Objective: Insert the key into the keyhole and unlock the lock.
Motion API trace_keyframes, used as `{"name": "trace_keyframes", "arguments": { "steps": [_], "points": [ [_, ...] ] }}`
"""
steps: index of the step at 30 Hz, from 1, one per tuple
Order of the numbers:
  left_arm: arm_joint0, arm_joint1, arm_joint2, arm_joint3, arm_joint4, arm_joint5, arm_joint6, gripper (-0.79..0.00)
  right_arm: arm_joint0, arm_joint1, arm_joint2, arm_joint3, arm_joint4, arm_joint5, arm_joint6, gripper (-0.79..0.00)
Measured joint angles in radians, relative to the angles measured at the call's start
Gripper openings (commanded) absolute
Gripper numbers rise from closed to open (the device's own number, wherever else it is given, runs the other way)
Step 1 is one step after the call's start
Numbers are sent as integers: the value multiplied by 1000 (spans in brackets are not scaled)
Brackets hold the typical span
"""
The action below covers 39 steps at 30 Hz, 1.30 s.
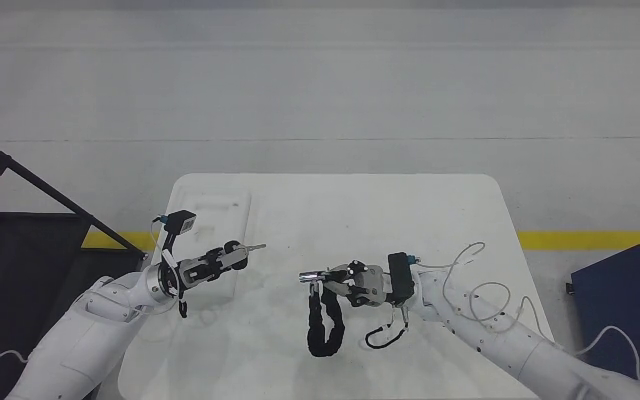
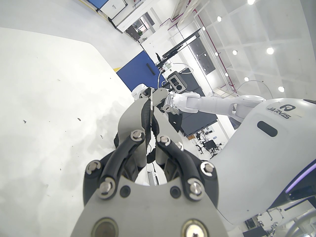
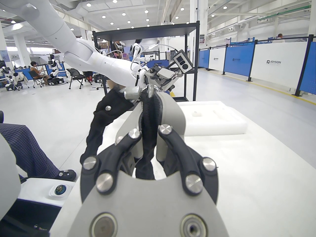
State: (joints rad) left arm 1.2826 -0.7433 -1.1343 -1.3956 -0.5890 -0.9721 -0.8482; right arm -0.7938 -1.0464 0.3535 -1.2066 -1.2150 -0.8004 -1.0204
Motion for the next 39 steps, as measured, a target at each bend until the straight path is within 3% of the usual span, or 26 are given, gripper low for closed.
{"name": "trace_keyframes", "arguments": {
  "steps": [11, 24, 39],
  "points": [
    [0, 0, 0, 0, 0, 0, 0, -785, -32, -18, 5, -20, 61, -27, 29, -785],
    [0, 0, 0, 0, 0, 0, 0, -785, -16, -38, 89, 52, 224, -211, 212, -785],
    [0, 0, 0, 0, 0, 0, 0, -785, -119, -16, 213, -8, 267, -212, 212, -785]
  ]
}}
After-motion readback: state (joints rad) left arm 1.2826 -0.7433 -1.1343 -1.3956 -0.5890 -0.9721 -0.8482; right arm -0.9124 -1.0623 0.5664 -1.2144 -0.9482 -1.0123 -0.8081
